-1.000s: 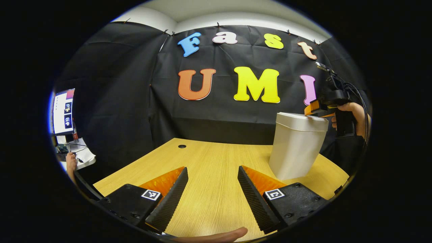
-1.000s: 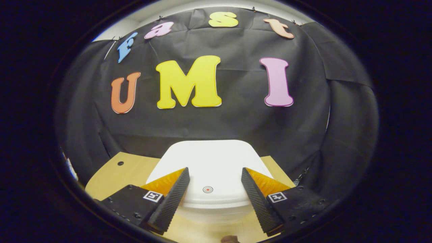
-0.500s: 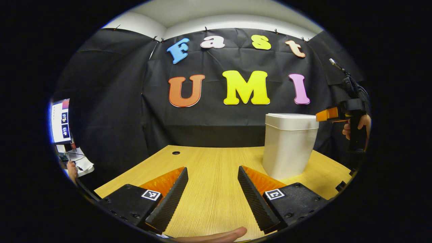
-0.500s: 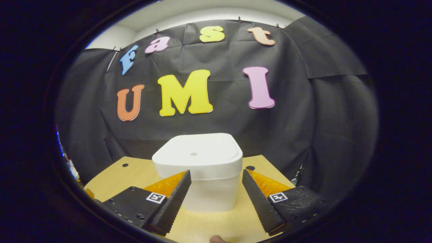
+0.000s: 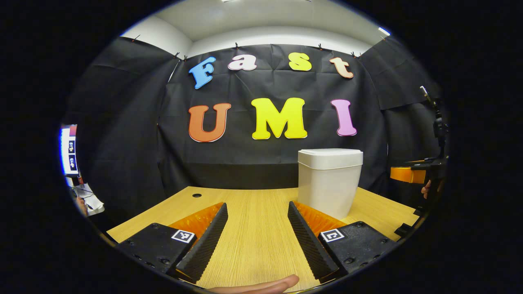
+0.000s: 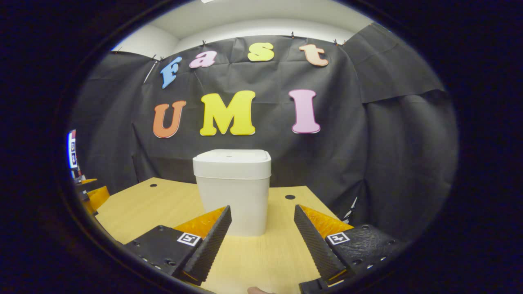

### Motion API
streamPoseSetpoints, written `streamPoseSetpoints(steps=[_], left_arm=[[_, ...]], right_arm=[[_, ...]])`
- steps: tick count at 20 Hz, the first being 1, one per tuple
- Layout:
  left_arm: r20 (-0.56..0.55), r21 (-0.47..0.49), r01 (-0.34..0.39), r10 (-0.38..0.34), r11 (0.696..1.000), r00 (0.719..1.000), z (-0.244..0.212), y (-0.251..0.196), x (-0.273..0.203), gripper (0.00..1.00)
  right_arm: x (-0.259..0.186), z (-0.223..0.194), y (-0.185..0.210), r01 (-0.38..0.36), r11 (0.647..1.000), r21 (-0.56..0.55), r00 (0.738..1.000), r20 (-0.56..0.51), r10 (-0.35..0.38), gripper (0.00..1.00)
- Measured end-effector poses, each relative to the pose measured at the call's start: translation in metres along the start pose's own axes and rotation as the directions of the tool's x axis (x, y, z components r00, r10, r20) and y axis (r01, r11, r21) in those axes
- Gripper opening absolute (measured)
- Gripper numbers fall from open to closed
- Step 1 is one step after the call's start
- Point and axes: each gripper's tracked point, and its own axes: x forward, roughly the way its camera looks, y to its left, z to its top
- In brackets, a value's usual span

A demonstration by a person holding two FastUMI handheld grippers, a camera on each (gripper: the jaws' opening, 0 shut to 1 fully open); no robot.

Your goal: Press the lid of the desktop garbage bin to open it, pick up the crumpled paper on the desktop and throw it into the bin, then pick up the pop can on the desktop and drop it into the bin, and finally close the garbage bin lid.

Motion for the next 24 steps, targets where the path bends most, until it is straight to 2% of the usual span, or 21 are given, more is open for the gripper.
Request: streamPoseSetpoints(steps=[2,3,9,16,24], left_arm=[[0.014,0.021,-0.004,0.004,1.0,1.0,0.004,-0.005,-0.006,0.96],[0.024,0.021,0.002,-0.002,1.0,1.0,0.006,-0.009,-0.009,0.96],[0.035,0.02,0.052,-0.053,0.998,0.998,0.01,-0.036,-0.016,0.95],[0.04,0.015,0.066,-0.066,0.998,0.997,0.01,-0.044,-0.015,0.95],[0.017,0.014,0.038,-0.039,0.999,0.999,0.006,-0.036,-0.01,0.96]], right_arm=[[-0.023,-0.001,-0.004,-0.004,1.0,0.001,1.0,0.024,0.004,0.92],[-0.032,-0.003,-0.007,-0.003,1.0,-0.007,1.0,0.027,0.003,0.96],[-0.063,0.005,-0.038,0.064,0.998,-0.024,0.995,0.081,-0.062,0.95],[-0.062,0.007,-0.035,0.047,0.999,0.024,0.995,0.092,-0.049,0.94],[-0.057,0.006,-0.03,0.048,0.999,0.026,0.993,0.111,-0.051,0.94]])
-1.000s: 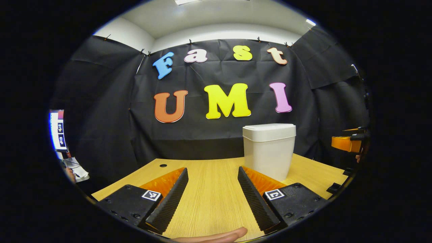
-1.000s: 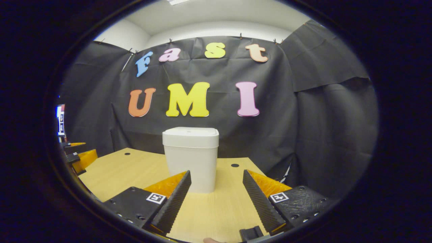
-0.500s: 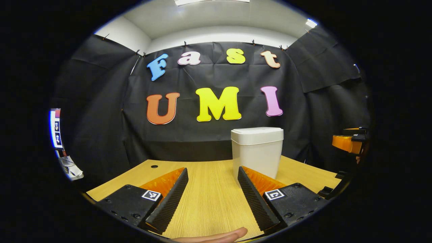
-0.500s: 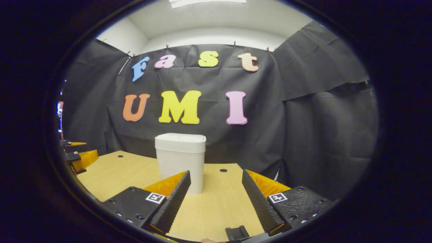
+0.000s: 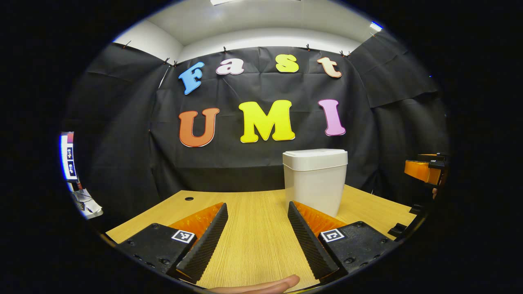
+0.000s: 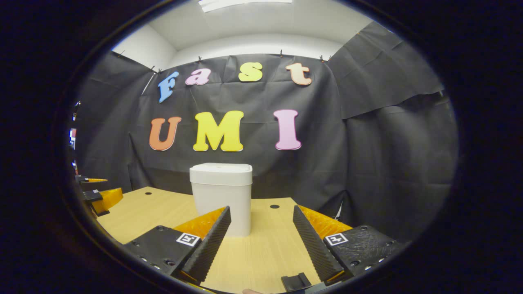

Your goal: Press the lid of the desktop garbage bin to open it, pick up the crumpled paper on the desktop and throw it into the bin, then pick up the pop can on the desktop and drop it into the bin, and finally close the garbage bin lid.

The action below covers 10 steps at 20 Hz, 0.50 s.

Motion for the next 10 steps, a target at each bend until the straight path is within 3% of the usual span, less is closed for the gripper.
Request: streamPoseSetpoints(steps=[10], left_arm=[[-0.011,-0.003,0.0,0.0,1.0,1.0,-0.004,-0.001,0.004,0.96]], right_arm=[[0.008,-0.015,-0.01,0.029,1.0,0.009,0.999,-0.023,-0.029,0.94]])
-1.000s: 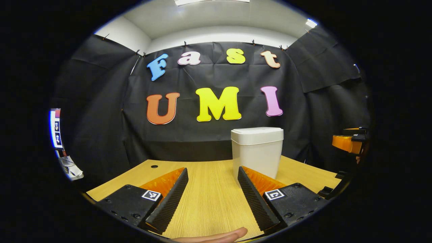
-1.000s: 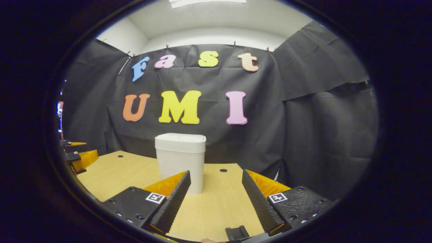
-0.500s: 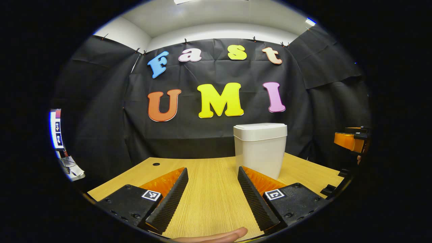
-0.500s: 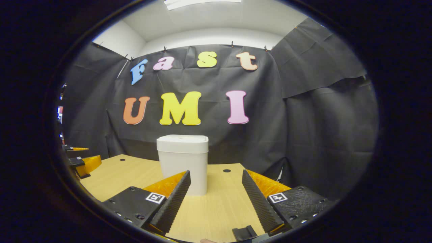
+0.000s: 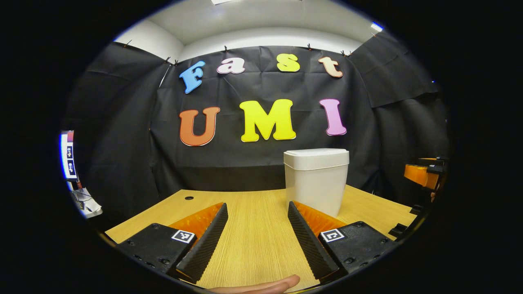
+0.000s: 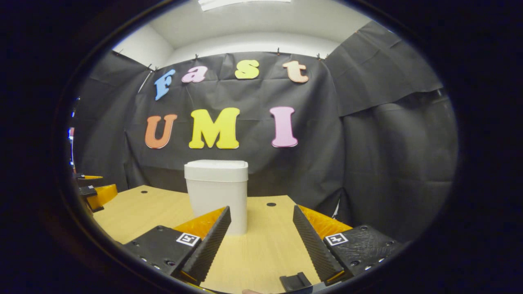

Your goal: Press the lid of the desktop garbage bin to open it, pick up the crumpled paper on the desktop and throw it into the bin, then pick up the pop can on the desktop and drop it into the bin, and finally close the garbage bin lid.

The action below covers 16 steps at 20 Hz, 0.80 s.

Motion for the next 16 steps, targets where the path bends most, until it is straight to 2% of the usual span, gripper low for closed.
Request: streamPoseSetpoints(steps=[4,10,16], left_arm=[[-0.003,-0.003,0.003,-0.003,1.0,1.0,-0.001,-0.002,0.002,0.96],[-0.007,0.019,0.006,-0.006,1.0,1.0,-0.01,-0.007,0.012,0.95],[-0.024,0.006,-0.06,0.06,0.998,0.998,-0.022,0.004,0.02,0.96]], right_arm=[[0.006,-0.005,-0.005,0.015,1.0,-0.004,1.0,0.002,-0.015,0.95],[0.019,-0.026,0.001,0.001,1.0,-0.011,1.0,-0.015,-0.001,0.95],[0.034,-0.033,0.002,-0.03,0.999,0.018,0.999,-0.019,0.031,0.95]])
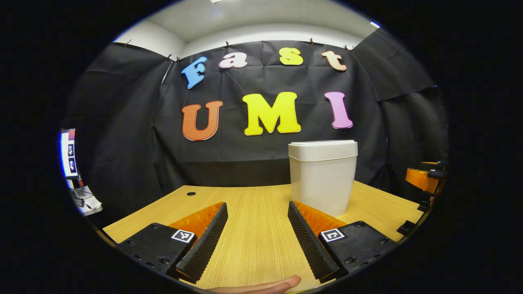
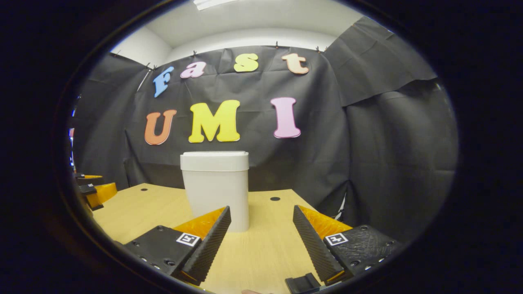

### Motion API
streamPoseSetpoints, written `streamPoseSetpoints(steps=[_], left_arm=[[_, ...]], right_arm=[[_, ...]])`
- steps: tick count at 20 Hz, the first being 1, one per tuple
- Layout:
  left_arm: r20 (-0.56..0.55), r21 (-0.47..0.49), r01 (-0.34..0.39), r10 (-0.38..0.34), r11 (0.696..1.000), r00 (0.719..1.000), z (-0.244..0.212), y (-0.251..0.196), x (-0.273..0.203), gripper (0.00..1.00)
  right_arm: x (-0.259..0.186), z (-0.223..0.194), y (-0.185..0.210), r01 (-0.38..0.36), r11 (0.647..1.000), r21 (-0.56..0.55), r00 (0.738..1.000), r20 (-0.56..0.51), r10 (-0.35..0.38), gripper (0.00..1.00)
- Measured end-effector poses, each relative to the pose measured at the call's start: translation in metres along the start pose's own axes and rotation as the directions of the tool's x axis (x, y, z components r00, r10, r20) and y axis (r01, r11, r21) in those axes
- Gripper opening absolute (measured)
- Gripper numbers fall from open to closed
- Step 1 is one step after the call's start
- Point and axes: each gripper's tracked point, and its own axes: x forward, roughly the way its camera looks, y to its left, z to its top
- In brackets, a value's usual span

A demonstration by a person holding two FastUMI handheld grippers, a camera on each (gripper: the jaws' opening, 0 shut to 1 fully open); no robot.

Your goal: Press the lid of the desktop garbage bin to open it, pick up the crumpled paper on the desktop and throw it into the bin, then pick up the pop can on the desktop and drop it into the bin, and finally close the garbage bin lid.

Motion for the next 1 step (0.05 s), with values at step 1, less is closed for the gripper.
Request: streamPoseSetpoints(steps=[1], left_arm=[[0.009,-0.007,-0.011,0.011,1.0,1.0,0.0018,0.0021,-0.0002,0.96]], right_arm=[[0.002,0.0002,-0.0025,-0.001,1.0,0.0,1.0,0.002,0.001,0.95]])
